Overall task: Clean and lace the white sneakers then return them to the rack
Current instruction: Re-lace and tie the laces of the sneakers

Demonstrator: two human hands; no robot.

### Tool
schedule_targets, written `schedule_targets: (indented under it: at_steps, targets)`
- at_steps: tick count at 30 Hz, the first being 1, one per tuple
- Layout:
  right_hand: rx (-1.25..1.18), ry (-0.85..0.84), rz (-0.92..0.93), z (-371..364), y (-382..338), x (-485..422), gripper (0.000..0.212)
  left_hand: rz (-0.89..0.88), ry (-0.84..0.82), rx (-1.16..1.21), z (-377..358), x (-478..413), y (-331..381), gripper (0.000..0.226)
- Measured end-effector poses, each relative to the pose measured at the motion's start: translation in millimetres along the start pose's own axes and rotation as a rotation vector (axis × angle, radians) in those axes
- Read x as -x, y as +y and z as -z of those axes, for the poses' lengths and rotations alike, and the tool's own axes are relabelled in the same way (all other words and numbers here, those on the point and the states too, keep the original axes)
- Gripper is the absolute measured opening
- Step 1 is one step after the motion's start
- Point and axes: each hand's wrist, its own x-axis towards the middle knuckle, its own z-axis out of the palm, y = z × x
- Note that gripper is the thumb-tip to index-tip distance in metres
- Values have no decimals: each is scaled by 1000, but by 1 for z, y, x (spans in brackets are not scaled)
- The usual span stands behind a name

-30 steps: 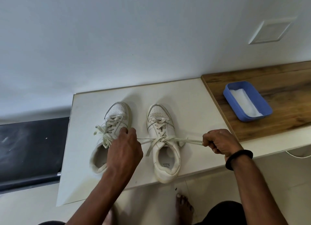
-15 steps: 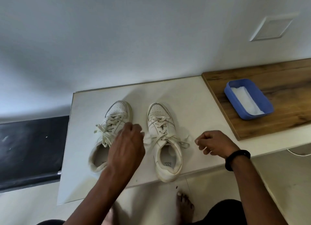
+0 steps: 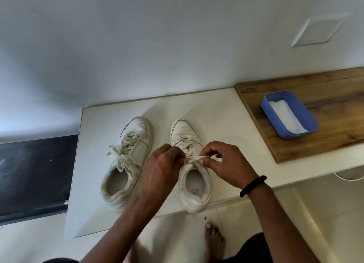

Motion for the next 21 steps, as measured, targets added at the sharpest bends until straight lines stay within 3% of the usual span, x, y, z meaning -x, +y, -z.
schedule_targets:
  at_steps: [6, 10, 12, 14, 17, 21]
  targets:
    - [-244, 78, -59, 28, 11, 1, 11, 44, 40, -122, 9, 0, -4, 11]
    - [-609, 216, -91, 44, 13, 6, 7, -20, 89, -132, 12, -4, -8, 8]
    - [-959, 202, -112, 50, 13, 6, 18, -25, 115, -162, 12, -4, -11, 7]
    - [-1204, 190, -140, 55, 12, 6, 15, -27, 142, -205, 11, -4, -13, 6]
    - [-1350, 140, -175, 58, 11, 7, 30, -61, 194, -258, 7, -3, -13, 7]
    - [-1490, 10, -136, 55, 8, 7, 47, -159, 142, -122, -2, -4, -9, 11]
